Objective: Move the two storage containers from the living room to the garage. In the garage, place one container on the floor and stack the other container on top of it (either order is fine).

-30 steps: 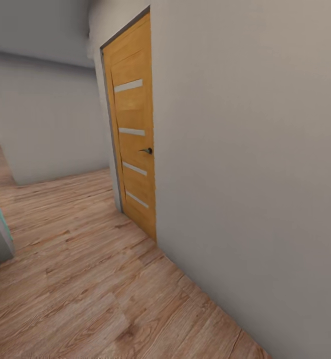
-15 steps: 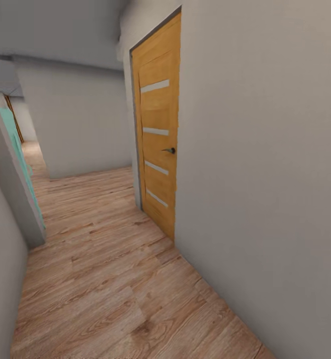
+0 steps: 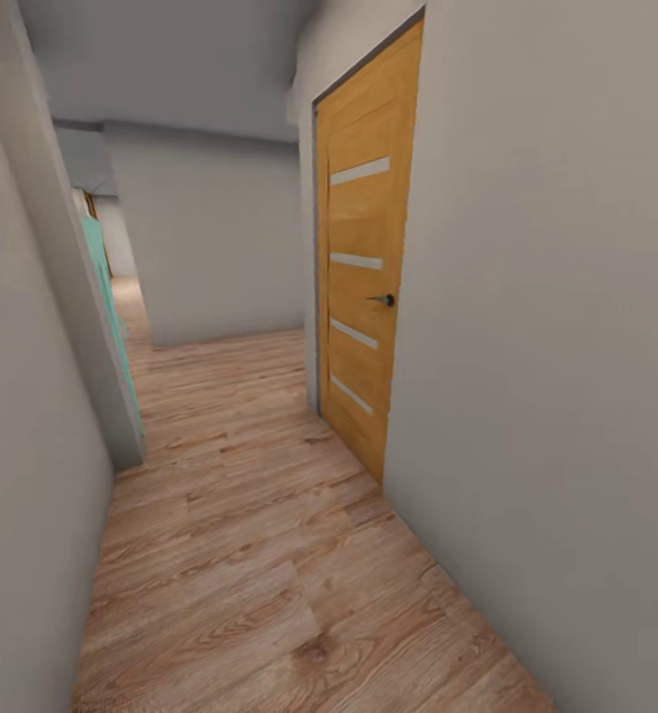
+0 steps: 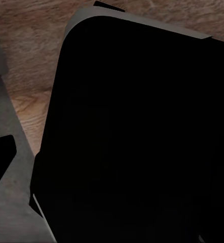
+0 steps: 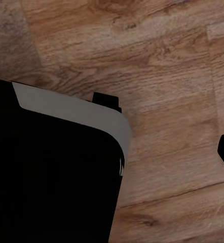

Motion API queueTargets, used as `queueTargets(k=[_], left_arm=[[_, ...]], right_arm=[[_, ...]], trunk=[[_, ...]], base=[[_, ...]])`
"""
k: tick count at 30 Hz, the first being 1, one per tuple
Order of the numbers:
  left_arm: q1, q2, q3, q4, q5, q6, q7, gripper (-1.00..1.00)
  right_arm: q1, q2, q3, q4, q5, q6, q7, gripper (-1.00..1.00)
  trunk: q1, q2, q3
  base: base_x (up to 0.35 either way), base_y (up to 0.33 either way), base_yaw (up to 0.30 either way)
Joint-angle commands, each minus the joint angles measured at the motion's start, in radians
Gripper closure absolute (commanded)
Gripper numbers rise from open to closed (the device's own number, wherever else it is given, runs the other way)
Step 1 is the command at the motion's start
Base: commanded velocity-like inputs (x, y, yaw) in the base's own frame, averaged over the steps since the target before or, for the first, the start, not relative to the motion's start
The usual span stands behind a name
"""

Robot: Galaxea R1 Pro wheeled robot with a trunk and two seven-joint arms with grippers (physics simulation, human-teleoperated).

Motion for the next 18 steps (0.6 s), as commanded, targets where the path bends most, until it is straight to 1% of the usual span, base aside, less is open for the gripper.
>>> queueTargets(k=[1, 13, 16, 18], left_arm=[[0.0, 0.0, 0.0, 0.0, 0.005, -0.001, 0.0, -1.0], [0.0, 0.0, 0.0, 0.0, 0.005, -0.001, 0.0, -1.0], [0.0, 0.001, 0.0, 0.0, 0.005, -0.001, 0.0, -1.0], [0.0, 0.002, -0.001, 0.0, 0.005, 0.0, 0.0, -1.0]], right_arm=[[-0.001, 0.0, 0.004, 0.003, 0.004, -0.006, -0.002, -1.0], [-0.001, 0.0, 0.004, 0.003, 0.006, -0.006, -0.002, -1.0], [-0.001, 0.0, 0.004, 0.003, 0.003, -0.003, -0.009, -1.0], [-0.001, 0.0, 0.004, 0.003, 0.003, -0.003, -0.013, -1.0]], trunk=[[0.0, -0.001, -0.001], [0.0, -0.001, -0.001], [0.0, -0.001, -0.001], [0.0, -0.001, -0.001]], base=[[0.0, 0.0, 0.284], [0.002, 0.0, 0.282], [0.158, 0.0, 0.106], [0.269, 0.0, 0.032]])
